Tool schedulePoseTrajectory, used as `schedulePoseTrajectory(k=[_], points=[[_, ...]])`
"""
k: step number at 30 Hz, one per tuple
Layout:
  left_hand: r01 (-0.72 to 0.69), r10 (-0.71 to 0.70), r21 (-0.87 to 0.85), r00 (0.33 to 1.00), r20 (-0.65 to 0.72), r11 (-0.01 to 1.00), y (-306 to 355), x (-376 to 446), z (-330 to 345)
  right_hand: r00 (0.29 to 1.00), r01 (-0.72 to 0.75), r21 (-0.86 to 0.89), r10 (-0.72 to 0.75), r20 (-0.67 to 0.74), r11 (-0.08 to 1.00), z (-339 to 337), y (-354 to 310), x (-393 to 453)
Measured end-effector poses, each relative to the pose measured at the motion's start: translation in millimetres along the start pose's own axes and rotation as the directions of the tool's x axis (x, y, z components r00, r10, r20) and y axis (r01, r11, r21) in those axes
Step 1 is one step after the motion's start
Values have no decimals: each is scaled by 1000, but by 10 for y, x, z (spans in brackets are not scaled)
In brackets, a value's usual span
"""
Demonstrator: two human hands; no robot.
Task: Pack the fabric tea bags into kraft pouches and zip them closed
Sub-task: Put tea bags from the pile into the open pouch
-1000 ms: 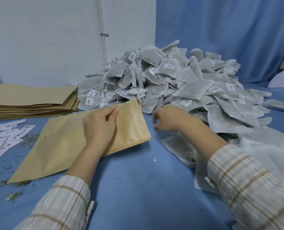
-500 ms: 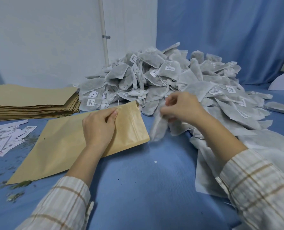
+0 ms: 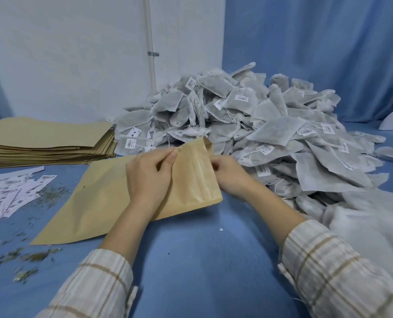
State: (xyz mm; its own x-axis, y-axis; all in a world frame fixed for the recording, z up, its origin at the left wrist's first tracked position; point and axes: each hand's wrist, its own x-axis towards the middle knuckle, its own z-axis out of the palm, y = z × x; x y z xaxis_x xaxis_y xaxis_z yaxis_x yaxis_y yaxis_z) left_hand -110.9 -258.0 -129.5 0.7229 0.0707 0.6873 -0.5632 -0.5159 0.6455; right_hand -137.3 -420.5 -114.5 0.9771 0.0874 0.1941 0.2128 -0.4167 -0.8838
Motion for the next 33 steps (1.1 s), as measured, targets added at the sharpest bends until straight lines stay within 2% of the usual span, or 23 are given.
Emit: schedulePoseTrajectory(k=[3,5,6,8,9,10,11,12,13,15,17,18,20,22,24,26,28,31,32,33], points=[[-76,74,50,997,33,996,54,-42,59,977,28,-207,17,212,978,5,-167,39],[-58,56,52,998,39,997,40,-28,65,960,106,-397,9,278,912,-21,-240,44],[-39,37,49,999,36,998,26,-21,62,969,133,-453,-19,248,881,-51,-240,52],[-12,10,58,1000,21,998,-2,-12,52,992,123,-547,-103,66,828,-140,-205,48],[-9,8,67,1000,13,998,-11,-17,51,990,82,-664,-134,-29,743,-198,-169,53],[-9,8,76,1000,7,997,-14,-24,53,985,4,-809,-141,-97,587,-261,-113,68],[-8,8,83,1000,3,996,-16,-30,55,985,-73,-919,-114,-127,387,-313,-46,68],[-6,6,90,1000,3,996,-20,-33,55,987,-130,-971,-65,-146,201,-347,14,69],[-3,3,96,1000,6,995,-24,-33,58,984,-169,-983,-38,-172,71,-368,62,72],[1,-2,102,1000,15,995,-35,-31,59,977,-208,-978,-49,-206,-33,-392,115,71],[5,-7,110,1000,18,994,-44,-28,57,972,-218,-974,-105,-211,-62,-431,114,92],[9,-11,112,1000,16,994,-51,-23,53,967,-223,-974,-138,-216,-40,-449,97,106],[23,-23,113,1000,1,993,-66,-10,44,928,-231,-964,-268,-259,132,-453,33,119],[41,-40,111,999,-17,993,-81,2,35,805,-199,-891,-450,-387,409,-420,-65,94],[48,-45,114,999,-28,992,-95,11,26,687,-116,-729,-476,-550,675,-388,-175,78],[56,-53,122,998,-28,991,-108,19,14,688,-62,-547,-362,-630,835,-375,-234,86],[77,-74,109,997,-29,991,-113,26,3,703,-52,-389,-243,-668,920,-373,-225,91],[104,-101,83,994,-33,991,-93,42,-10,664,-55,-145,-72,-744,988,-352,-136,115],[111,-108,70,993,-37,991,-83,48,-14,650,-52,-30,10,-760,998,-329,-94,134],[118,-116,51,992,-41,992,-70,52,-18,666,-38,119,114,-738,992,-286,-62,143]])
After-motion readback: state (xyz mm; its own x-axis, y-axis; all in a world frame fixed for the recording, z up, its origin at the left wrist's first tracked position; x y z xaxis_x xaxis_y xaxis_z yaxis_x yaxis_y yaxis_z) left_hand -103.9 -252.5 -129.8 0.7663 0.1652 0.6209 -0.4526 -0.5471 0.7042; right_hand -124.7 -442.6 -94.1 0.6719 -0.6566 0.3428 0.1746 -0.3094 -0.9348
